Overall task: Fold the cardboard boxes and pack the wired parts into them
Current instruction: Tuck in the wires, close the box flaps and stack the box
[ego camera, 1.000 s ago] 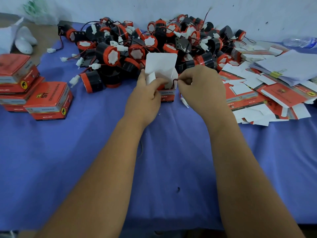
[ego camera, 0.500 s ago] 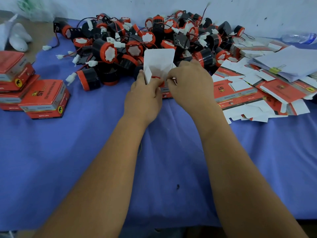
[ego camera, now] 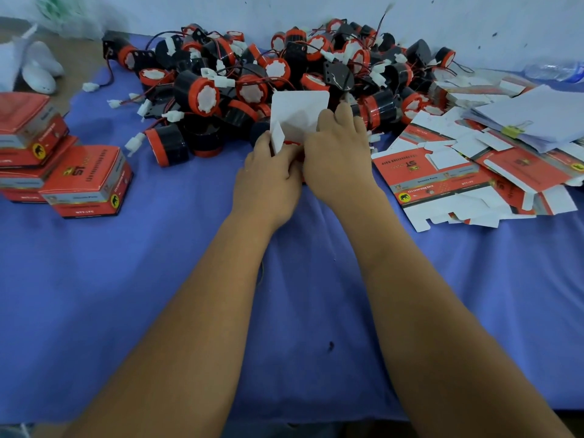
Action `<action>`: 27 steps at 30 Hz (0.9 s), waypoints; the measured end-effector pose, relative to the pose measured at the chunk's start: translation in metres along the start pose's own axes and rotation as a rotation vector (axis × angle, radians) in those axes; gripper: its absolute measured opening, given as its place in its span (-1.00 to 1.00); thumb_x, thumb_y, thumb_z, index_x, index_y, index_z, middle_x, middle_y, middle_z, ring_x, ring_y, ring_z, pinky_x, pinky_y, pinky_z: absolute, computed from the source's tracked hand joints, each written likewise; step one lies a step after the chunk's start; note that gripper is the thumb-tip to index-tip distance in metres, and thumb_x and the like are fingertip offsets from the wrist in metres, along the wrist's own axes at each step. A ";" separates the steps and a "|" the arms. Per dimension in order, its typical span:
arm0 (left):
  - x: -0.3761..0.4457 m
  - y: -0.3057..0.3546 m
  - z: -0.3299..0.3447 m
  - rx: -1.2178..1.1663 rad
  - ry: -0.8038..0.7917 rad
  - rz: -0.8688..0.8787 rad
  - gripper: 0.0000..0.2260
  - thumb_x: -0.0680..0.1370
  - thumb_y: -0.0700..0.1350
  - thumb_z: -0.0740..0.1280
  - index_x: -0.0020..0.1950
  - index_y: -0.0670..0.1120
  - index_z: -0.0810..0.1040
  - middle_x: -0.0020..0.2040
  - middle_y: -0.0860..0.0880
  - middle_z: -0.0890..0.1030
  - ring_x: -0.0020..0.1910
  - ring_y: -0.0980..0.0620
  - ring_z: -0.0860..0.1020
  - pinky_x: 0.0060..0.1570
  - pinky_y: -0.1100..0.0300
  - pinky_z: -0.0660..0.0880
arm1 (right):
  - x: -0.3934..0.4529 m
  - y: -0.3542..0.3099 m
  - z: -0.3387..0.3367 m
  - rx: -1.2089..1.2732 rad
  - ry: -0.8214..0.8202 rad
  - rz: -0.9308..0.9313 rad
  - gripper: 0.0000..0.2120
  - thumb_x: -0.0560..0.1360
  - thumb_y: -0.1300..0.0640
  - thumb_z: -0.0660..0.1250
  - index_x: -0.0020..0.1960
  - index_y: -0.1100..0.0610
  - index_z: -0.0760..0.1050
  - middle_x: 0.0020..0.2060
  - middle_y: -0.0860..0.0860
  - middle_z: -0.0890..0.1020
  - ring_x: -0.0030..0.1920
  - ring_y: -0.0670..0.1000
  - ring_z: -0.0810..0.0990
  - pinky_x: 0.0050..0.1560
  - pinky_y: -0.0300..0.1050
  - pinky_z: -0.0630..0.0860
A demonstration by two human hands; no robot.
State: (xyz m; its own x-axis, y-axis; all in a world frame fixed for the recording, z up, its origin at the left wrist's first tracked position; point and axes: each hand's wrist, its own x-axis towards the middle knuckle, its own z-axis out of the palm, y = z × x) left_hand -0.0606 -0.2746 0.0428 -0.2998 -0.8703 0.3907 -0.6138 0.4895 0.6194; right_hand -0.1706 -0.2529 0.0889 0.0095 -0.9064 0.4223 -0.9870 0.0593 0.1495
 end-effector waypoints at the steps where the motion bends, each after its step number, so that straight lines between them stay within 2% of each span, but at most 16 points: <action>1: 0.000 0.000 0.000 -0.017 -0.002 -0.006 -0.75 0.66 -0.04 0.15 0.24 0.02 0.56 0.45 -0.06 0.34 0.25 -0.15 0.43 0.15 -0.15 0.47 | -0.002 0.001 0.001 0.007 -0.004 0.001 -0.78 0.55 0.20 0.13 -0.03 0.22 0.55 0.05 0.13 0.45 0.22 0.18 0.31 0.12 -0.03 0.19; 4: 0.001 0.001 0.001 -0.122 -0.012 -0.048 -0.76 0.67 -0.04 0.16 0.23 -0.02 0.56 0.39 -0.07 0.34 0.25 -0.14 0.43 0.18 -0.11 0.48 | -0.006 0.007 0.000 0.026 -0.028 -0.023 -0.78 0.57 0.21 0.13 0.04 0.21 0.54 0.09 0.15 0.44 0.19 0.17 0.32 0.10 -0.04 0.21; 7: 0.000 0.001 0.001 -0.154 -0.010 -0.048 -0.76 0.68 -0.03 0.17 0.23 -0.07 0.55 0.35 -0.11 0.34 0.26 -0.15 0.42 0.22 -0.10 0.48 | -0.004 0.010 -0.005 0.122 -0.071 -0.051 -0.78 0.55 0.27 0.16 0.12 0.17 0.53 0.09 0.13 0.51 0.15 0.13 0.39 0.03 -0.12 0.26; 10: -0.001 0.002 0.001 -0.109 0.009 -0.030 -0.77 0.67 -0.05 0.19 0.21 -0.09 0.56 0.29 -0.14 0.35 0.22 -0.17 0.42 0.18 -0.08 0.48 | -0.004 0.011 -0.015 0.300 -0.013 0.105 -0.69 0.49 0.28 0.26 0.19 0.08 0.57 0.09 0.08 0.58 0.13 0.11 0.49 -0.07 -0.08 0.39; 12: 0.000 0.002 0.001 -0.104 0.014 -0.040 -0.79 0.66 -0.05 0.20 0.18 -0.09 0.56 0.28 -0.13 0.35 0.20 -0.16 0.42 0.17 -0.07 0.48 | -0.004 0.013 -0.019 0.441 0.003 0.193 -0.69 0.46 0.29 0.30 0.14 0.04 0.59 0.02 0.03 0.61 0.03 0.08 0.56 -0.10 -0.08 0.49; 14: 0.000 0.002 0.002 -0.101 0.008 -0.047 -0.79 0.66 -0.05 0.20 0.17 -0.09 0.56 0.30 -0.13 0.34 0.20 -0.17 0.42 0.17 -0.08 0.48 | -0.004 0.014 -0.022 0.651 0.030 0.265 -0.77 0.45 0.27 0.33 0.05 0.05 0.60 -0.14 -0.01 0.60 -0.11 0.02 0.58 -0.14 -0.12 0.52; 17: 0.000 0.001 0.001 -0.093 0.004 -0.025 -0.78 0.67 -0.04 0.19 0.20 -0.08 0.56 0.31 -0.14 0.34 0.21 -0.18 0.42 0.19 -0.09 0.47 | -0.005 0.014 -0.021 0.812 0.066 0.353 -0.89 0.46 0.23 0.38 -0.07 0.06 0.60 -0.29 -0.09 0.57 -0.17 -0.04 0.59 -0.13 -0.12 0.55; 20: -0.001 0.001 0.001 -0.099 0.004 -0.015 -0.77 0.67 -0.04 0.19 0.23 -0.05 0.56 0.30 -0.13 0.35 0.23 -0.18 0.41 0.20 -0.10 0.46 | -0.007 0.013 -0.016 0.944 0.088 0.439 -0.90 0.44 0.25 0.39 -0.15 0.06 0.59 -0.32 -0.07 0.62 -0.21 -0.03 0.63 -0.07 0.01 0.60; 23: 0.000 0.001 0.001 -0.094 -0.003 -0.018 -0.78 0.67 -0.03 0.20 0.23 -0.04 0.56 0.31 -0.12 0.35 0.24 -0.18 0.40 0.21 -0.11 0.46 | -0.006 0.012 -0.013 1.041 0.164 0.531 -0.82 0.42 0.26 0.40 -0.23 0.00 0.53 -0.33 -0.01 0.65 -0.22 0.01 0.66 -0.10 0.09 0.61; 27: 0.001 0.001 0.001 -0.085 -0.005 -0.004 -0.77 0.66 -0.03 0.20 0.23 -0.03 0.57 0.32 -0.12 0.36 0.24 -0.17 0.41 0.22 -0.12 0.44 | -0.006 0.009 -0.010 1.061 0.277 0.591 -0.82 0.43 0.22 0.43 -0.23 -0.02 0.51 -0.31 -0.05 0.65 -0.23 -0.04 0.66 -0.09 0.03 0.62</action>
State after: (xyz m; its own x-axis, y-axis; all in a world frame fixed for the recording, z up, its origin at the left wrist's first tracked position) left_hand -0.0619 -0.2751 0.0430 -0.3014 -0.8723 0.3850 -0.5510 0.4889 0.6763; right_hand -0.1778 -0.2432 0.0968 -0.5734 -0.7295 0.3727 -0.4925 -0.0567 -0.8685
